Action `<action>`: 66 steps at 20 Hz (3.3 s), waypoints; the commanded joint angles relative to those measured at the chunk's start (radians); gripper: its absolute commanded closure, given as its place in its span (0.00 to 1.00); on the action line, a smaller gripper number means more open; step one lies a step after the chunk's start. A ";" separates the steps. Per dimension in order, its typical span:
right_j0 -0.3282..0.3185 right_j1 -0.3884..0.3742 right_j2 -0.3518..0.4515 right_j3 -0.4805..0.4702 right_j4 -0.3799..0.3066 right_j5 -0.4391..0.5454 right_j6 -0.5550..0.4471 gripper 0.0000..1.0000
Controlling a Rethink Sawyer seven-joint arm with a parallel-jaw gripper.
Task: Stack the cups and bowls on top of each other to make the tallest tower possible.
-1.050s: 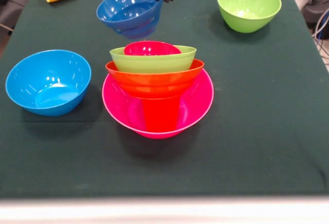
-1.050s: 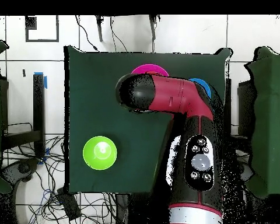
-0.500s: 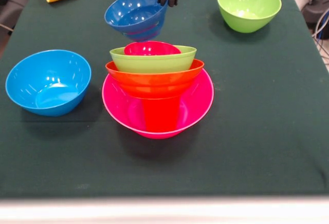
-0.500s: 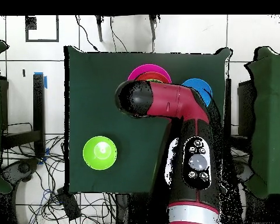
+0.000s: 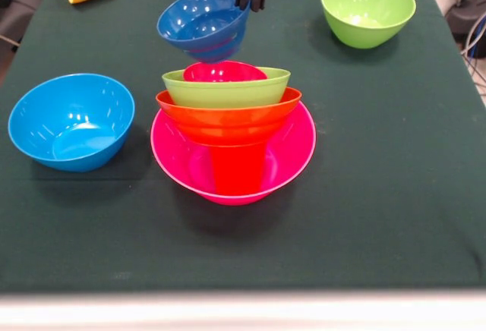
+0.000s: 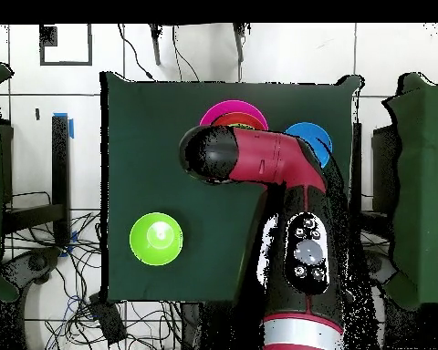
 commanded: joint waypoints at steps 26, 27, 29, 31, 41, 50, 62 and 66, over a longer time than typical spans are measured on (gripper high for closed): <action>0.009 0.075 0.107 0.047 -0.005 -0.073 0.074 1.00; 0.009 0.079 0.107 0.046 -0.006 -0.076 0.074 1.00; 0.009 0.087 0.108 0.042 -0.008 -0.084 0.075 1.00; 0.009 0.095 0.107 0.035 -0.010 -0.089 0.075 1.00; 0.010 0.106 0.100 0.029 -0.019 -0.101 0.072 1.00; 0.009 0.112 0.093 0.032 -0.022 -0.100 0.074 1.00; -0.007 0.149 0.090 -0.013 -0.037 -0.113 0.053 1.00; -0.005 0.148 0.087 -0.008 -0.038 -0.121 0.055 1.00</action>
